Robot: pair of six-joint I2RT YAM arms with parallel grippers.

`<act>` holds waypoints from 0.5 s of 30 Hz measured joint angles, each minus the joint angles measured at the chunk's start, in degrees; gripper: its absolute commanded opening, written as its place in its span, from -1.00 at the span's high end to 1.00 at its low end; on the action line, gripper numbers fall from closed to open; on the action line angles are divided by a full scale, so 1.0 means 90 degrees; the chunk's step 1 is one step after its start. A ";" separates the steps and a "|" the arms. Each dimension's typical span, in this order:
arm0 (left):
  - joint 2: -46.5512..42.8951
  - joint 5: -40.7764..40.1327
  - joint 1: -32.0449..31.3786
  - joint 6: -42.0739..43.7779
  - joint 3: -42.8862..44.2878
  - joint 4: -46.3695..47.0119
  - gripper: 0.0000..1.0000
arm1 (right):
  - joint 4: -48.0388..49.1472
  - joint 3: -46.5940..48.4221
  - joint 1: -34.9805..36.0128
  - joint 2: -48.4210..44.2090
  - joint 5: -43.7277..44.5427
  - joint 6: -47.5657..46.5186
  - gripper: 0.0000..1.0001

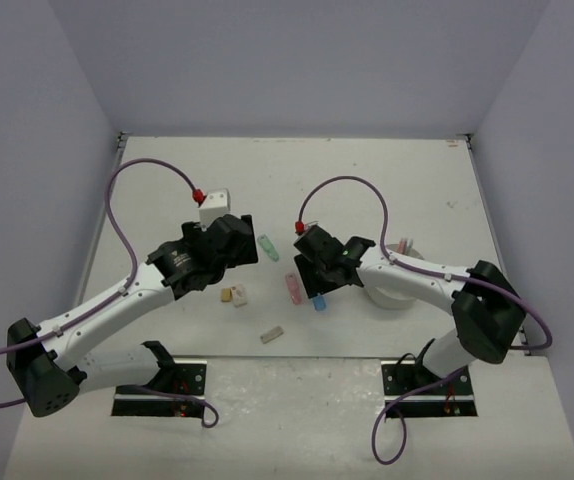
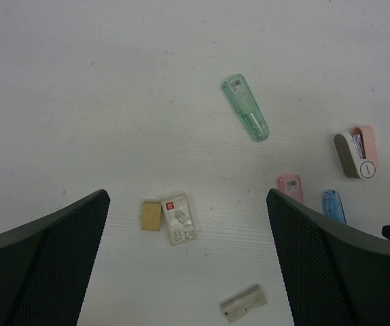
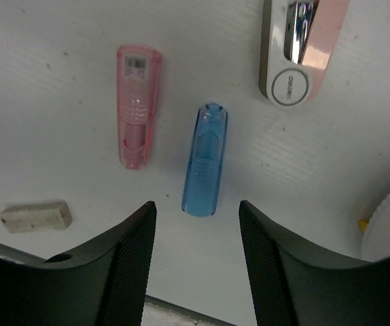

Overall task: Sort the stationery into containers
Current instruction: Pick up the stationery from the center of the board.

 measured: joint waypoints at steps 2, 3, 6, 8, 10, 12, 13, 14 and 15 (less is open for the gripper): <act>0.0000 0.0049 0.0000 0.0013 -0.0020 0.0056 -1.00 | 0.0046 -0.0226 -0.0001 0.0081 -0.0114 0.0043 0.01; 0.0000 0.0085 0.0000 0.0016 -0.0042 0.0116 -1.00 | 0.0069 -0.0324 -0.0002 0.0131 -0.0193 0.0061 0.03; 0.0003 0.0205 0.0000 0.0027 -0.0101 0.0233 -1.00 | 0.0150 -0.0525 -0.0002 0.0325 -0.0332 0.0102 0.07; 0.0016 0.0275 0.0000 0.0054 -0.0109 0.0267 -1.00 | 0.0227 -0.0581 0.0000 0.0472 -0.0418 0.0107 0.11; 0.0022 0.0320 0.0000 0.0064 -0.0110 0.0302 -1.00 | 0.0345 -0.0589 -0.0002 0.0643 -0.0517 0.0106 0.13; 0.0022 0.0342 0.0000 0.0084 -0.0115 0.0313 -1.00 | 0.0476 -0.0588 -0.0002 0.0810 -0.0564 0.0104 0.26; 0.0022 0.0350 0.0000 0.0107 -0.0143 0.0346 -1.00 | 0.0501 -0.0558 -0.0002 0.0862 -0.0564 0.0100 0.32; 0.0020 0.0366 0.0000 0.0118 -0.0178 0.0365 -1.00 | 0.0553 -0.0542 -0.0002 0.0890 -0.0564 0.0101 0.45; 0.0019 0.0382 0.0000 0.0130 -0.0211 0.0375 -1.00 | 0.0584 -0.0516 -0.0002 0.0920 -0.0563 0.0102 0.61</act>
